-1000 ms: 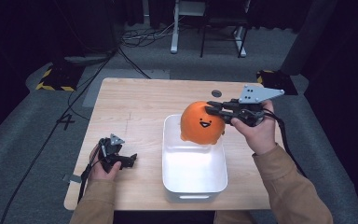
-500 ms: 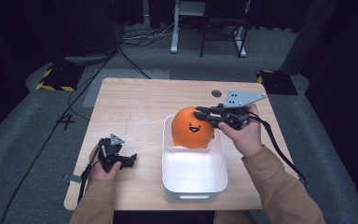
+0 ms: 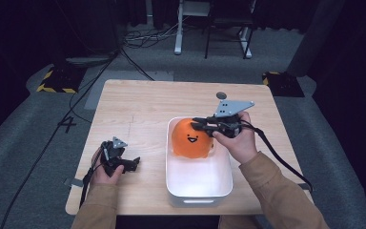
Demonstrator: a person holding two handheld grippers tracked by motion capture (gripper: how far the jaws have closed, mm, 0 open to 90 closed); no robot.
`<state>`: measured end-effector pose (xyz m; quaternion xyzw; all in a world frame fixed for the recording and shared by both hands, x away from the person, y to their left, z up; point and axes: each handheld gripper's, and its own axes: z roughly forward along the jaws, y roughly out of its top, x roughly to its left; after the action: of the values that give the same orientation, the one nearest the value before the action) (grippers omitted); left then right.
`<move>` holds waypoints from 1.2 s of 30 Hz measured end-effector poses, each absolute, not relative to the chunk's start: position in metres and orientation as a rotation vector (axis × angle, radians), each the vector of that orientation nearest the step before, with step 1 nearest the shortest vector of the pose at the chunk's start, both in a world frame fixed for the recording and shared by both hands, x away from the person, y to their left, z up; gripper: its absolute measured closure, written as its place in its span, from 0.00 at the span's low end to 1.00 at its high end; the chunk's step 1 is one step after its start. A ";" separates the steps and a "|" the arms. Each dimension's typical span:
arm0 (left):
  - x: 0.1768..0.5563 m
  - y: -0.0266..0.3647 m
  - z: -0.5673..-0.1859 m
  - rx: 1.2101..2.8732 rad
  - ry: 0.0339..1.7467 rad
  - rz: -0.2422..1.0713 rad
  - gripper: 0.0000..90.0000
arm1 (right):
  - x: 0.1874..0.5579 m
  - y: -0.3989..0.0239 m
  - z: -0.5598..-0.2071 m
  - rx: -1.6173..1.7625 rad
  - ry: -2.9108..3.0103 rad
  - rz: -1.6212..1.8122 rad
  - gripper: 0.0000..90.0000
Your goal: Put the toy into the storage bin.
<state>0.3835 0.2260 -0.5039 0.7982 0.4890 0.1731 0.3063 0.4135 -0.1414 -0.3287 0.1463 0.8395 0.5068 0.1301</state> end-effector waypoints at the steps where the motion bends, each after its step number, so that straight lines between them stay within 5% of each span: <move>1: 0.384 0.226 -0.504 2.108 1.294 0.461 0.01 | 0.414 -0.140 -0.331 0.430 2.445 1.468 0.89; 31: 0.384 0.226 -0.504 2.108 1.294 0.464 0.01 | 0.426 -0.123 -0.368 0.489 2.630 1.212 0.87; 36: 0.384 0.226 -0.504 2.108 1.293 0.461 0.01 | 0.429 -0.126 -0.370 0.518 2.630 1.225 0.81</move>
<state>0.3835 0.2258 -0.5042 0.7973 0.4890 0.1745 0.3079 0.4291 -0.1264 -0.3700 0.1748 0.8882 0.4136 0.0971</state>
